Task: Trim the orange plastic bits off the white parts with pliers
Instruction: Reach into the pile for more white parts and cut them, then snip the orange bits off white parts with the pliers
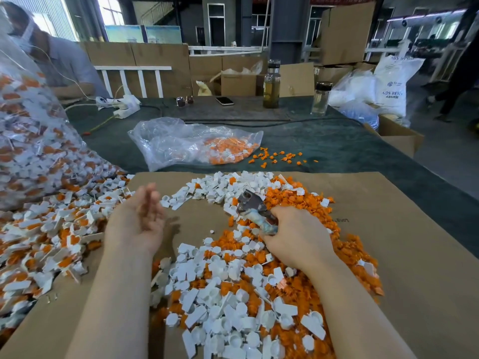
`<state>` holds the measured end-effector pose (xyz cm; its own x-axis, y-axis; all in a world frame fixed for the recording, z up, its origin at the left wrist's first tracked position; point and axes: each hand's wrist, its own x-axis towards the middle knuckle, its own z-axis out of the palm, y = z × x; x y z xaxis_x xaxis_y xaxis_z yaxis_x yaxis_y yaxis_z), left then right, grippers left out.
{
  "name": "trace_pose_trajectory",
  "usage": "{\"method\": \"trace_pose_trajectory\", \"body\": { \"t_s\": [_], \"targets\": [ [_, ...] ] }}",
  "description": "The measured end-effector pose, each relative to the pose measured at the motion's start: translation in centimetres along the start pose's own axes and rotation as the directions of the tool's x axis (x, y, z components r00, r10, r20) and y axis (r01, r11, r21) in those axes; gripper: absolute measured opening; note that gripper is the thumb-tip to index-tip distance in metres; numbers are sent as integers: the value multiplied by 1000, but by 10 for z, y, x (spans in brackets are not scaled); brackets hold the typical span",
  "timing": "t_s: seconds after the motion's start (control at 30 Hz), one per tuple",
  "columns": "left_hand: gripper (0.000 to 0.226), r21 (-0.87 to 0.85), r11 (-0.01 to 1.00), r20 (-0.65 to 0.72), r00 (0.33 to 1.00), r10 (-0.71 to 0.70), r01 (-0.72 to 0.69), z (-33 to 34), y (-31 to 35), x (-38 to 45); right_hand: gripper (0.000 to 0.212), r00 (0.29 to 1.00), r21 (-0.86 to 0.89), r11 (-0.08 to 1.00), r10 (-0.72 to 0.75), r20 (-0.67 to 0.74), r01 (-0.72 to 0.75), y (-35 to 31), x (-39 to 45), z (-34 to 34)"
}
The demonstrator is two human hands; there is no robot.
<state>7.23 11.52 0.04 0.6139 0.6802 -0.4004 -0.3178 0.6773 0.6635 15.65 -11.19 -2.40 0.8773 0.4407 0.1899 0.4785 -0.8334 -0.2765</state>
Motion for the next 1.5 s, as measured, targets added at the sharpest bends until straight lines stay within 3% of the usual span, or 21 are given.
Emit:
{"method": "trace_pose_trajectory", "body": {
  "t_s": [0.1,0.2,0.3,0.43,0.67,0.8,1.03,1.17,1.27,1.5],
  "targets": [
    [13,462,883,108,993,42,-87,13,-17,-5,19,1000,-42,999,7,-8,-7,-3,1,4],
    [3,773,579,237,964,119,-261,19,-35,-10,20,1000,-44,999,9,0,-9,-4,2,6],
    [8,851,247,450,886,112,-463,20,-47,-12,21,1000,-40,999,6,30,-5,-3,3,7],
    [11,820,2,571,819,57,-572,19,-57,-8,21,999,-3,1000,10,48,-10,-1,4,8],
    [10,755,-50,655,756,1,-654,22,-65,-12,28,993,119,989,99,-56,-92,6,7,3],
    [15,723,-157,679,734,-22,-673,25,-74,-17,30,982,166,981,127,-138,-104,3,6,-1],
    [14,636,-223,740,666,-96,-739,27,-78,-20,31,972,224,968,154,-179,-112,3,5,-2],
    [17,678,-225,687,712,-146,-700,28,-79,-19,33,973,232,967,150,-173,-108,2,5,-3],
    [4,738,-173,638,758,-137,-652,28,-77,-18,30,974,244,963,155,-167,-112,2,5,-2],
    [15,764,-121,630,773,-69,-633,27,-74,-22,32,972,265,958,160,-171,-111,2,6,-1]
  ]
}}
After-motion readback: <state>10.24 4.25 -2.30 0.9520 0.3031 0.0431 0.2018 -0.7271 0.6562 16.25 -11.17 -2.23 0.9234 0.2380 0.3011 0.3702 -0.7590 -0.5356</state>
